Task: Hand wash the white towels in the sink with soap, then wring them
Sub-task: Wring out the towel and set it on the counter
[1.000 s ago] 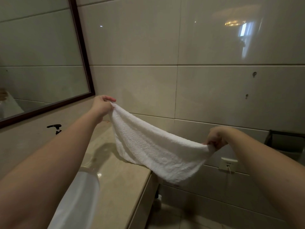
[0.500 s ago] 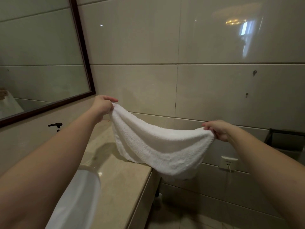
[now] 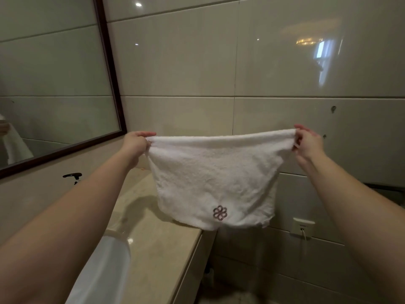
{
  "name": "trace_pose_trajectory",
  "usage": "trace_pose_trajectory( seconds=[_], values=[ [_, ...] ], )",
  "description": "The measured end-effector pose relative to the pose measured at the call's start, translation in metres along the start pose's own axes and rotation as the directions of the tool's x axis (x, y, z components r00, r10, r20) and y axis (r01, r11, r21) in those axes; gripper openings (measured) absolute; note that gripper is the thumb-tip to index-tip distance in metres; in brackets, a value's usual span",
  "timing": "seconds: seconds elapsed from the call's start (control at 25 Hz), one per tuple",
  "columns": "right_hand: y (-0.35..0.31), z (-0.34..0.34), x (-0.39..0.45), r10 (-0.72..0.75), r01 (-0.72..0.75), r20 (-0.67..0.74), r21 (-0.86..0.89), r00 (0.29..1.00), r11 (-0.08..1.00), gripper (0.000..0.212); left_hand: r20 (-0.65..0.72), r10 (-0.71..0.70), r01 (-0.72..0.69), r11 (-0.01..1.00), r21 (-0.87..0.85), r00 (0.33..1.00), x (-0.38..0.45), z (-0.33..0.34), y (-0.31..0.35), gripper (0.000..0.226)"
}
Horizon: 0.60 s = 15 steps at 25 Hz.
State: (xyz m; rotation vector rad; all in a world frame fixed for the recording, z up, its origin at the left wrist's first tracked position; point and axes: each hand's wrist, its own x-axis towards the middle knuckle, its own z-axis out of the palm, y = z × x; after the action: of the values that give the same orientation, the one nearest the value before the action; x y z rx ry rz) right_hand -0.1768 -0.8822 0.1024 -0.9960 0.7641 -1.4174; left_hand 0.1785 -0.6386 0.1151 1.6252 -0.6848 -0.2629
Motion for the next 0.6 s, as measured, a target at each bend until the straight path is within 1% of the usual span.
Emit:
trace_pose_trajectory(
  seconds=[0.04, 0.12, 0.2, 0.28, 0.36, 0.44, 0.52, 0.56, 0.6],
  values=[
    [-0.008, 0.002, 0.0, -0.012, 0.011, 0.047, 0.005, 0.999, 1.0, 0.029, -0.01, 0.001, -0.001, 1.0, 0.001, 1.0, -0.001, 0.0, 0.004, 0.054],
    [-0.016, 0.005, 0.0, -0.035, 0.044, 0.148, -0.059, 0.988, 0.997, 0.031, -0.014, -0.001, 0.001, 1.0, 0.0, 1.0, -0.004, 0.004, 0.01, 0.058],
    [-0.022, 0.006, 0.004, -0.073, 0.093, 0.17, -0.111, 0.983, 0.99, 0.032, -0.013, 0.006, -0.006, 1.0, -0.02, 1.0, -0.004, 0.007, 0.013, 0.057],
    [-0.027, 0.002, 0.012, -0.11, 0.145, 0.18, -0.19, 0.977, 0.971, 0.028, -0.02, 0.022, -0.022, 1.0, -0.016, 1.0, -0.004, 0.007, 0.014, 0.049],
    [-0.028, -0.003, 0.02, -0.15, 0.219, 0.222, -0.329, 0.963, 0.918, 0.029, 0.012, 0.072, -0.072, 0.997, 0.028, 0.997, -0.003, 0.004, 0.013, 0.038],
    [-0.03, -0.006, 0.023, -0.183, 0.304, 0.28, -0.49, 0.942, 0.817, 0.029, 0.051, 0.144, -0.15, 0.977, 0.152, 0.988, -0.003, 0.001, 0.013, 0.034],
    [-0.035, -0.007, 0.026, -0.213, 0.381, 0.328, -0.625, 0.92, 0.681, 0.024, 0.026, 0.245, -0.236, 0.891, 0.388, 0.969, -0.001, 0.0, 0.013, 0.024],
    [-0.038, -0.007, 0.028, -0.23, 0.415, 0.351, -0.678, 0.908, 0.606, 0.021, 0.008, 0.295, -0.264, 0.841, 0.472, 0.955, -0.001, 0.001, 0.014, 0.02],
    [-0.04, -0.008, 0.03, -0.247, 0.446, 0.372, -0.725, 0.895, 0.525, 0.019, -0.013, 0.322, -0.271, 0.816, 0.511, 0.946, 0.001, 0.001, 0.013, 0.019]
  ],
)
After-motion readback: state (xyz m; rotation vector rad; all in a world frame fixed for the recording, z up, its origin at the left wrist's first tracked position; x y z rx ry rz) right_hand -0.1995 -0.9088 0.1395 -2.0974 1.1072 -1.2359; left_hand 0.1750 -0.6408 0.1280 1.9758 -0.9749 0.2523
